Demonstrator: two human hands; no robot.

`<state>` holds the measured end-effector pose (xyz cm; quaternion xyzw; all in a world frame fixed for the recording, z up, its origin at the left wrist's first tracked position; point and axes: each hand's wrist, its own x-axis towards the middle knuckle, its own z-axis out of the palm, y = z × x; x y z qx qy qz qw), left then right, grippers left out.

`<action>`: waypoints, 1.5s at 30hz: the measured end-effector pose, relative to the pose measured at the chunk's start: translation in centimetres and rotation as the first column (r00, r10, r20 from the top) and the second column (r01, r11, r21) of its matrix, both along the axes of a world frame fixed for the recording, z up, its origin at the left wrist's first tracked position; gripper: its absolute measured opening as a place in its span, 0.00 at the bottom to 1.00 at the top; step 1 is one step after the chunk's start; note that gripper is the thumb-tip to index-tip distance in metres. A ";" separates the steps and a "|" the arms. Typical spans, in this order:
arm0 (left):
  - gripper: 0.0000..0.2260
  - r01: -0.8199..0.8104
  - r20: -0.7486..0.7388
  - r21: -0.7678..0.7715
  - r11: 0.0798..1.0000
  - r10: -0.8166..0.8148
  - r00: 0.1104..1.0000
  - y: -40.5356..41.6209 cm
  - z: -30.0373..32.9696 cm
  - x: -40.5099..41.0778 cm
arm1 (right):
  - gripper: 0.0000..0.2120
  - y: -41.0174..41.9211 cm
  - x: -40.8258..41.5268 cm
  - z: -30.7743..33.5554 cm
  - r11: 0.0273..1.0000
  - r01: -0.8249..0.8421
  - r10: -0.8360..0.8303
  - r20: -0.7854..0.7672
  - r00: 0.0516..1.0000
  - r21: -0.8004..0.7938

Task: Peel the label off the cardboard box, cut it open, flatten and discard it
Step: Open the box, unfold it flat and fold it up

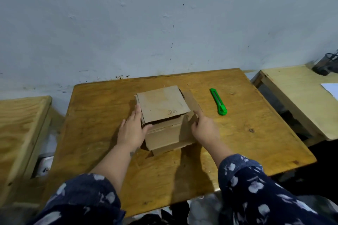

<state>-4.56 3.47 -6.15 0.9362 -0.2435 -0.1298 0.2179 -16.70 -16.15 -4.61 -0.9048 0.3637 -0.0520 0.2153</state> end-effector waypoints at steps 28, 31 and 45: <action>0.39 0.007 0.055 -0.037 0.999 -0.005 0.998 3.0 -0.4 -2.0 | 0.11 -2.3 10.4 5.0 0.997 0.014 0.007 0.286 0.958 -0.071; 0.39 -0.036 0.021 -0.017 0.999 0.036 0.999 4.1 -1.2 -1.9 | 0.24 -3.0 11.7 3.1 0.997 -0.060 0.075 0.309 0.948 -0.055; 0.51 -0.128 0.099 0.192 0.973 0.111 0.989 4.6 -2.2 -1.2 | 0.22 -5.3 16.6 -0.8 0.961 -0.243 0.250 0.039 0.968 -0.134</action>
